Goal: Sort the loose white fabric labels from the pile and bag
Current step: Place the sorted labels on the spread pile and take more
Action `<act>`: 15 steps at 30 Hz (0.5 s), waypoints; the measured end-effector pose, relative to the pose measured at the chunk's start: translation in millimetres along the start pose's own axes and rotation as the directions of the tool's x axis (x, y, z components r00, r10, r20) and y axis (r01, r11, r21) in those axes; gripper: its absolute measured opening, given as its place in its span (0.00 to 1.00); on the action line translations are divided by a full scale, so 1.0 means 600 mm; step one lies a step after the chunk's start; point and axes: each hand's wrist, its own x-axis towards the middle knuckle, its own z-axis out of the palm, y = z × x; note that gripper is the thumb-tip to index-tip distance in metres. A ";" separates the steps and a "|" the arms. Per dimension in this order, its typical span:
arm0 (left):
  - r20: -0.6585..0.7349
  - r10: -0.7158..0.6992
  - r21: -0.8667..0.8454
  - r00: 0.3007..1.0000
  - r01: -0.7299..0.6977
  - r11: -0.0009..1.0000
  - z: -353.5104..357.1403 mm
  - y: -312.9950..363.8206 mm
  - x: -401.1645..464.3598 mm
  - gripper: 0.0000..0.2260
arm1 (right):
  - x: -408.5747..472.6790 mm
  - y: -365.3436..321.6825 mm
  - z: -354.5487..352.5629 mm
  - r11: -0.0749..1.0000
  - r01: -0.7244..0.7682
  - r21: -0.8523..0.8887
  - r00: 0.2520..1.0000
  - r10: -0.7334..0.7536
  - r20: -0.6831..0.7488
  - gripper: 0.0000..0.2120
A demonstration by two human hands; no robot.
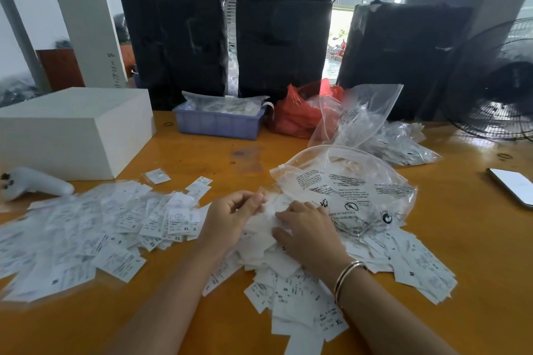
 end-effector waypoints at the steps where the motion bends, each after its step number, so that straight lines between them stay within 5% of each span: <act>1: 0.004 0.003 0.007 1.000 -0.003 1.000 0.000 0.001 0.000 0.12 | -0.001 -0.002 -0.002 1.000 0.012 -0.006 1.000 -0.013 -0.021 0.15; 12: 0.021 0.047 -0.058 0.999 -0.046 0.997 -0.002 -0.007 0.004 0.07 | -0.012 -0.007 0.000 0.997 0.069 -0.018 0.991 -0.071 -0.114 0.14; 15: 0.012 0.058 -0.059 0.998 -0.057 0.997 -0.004 -0.009 0.005 0.04 | -0.012 -0.002 -0.007 0.990 0.005 0.139 0.981 0.022 -0.193 0.12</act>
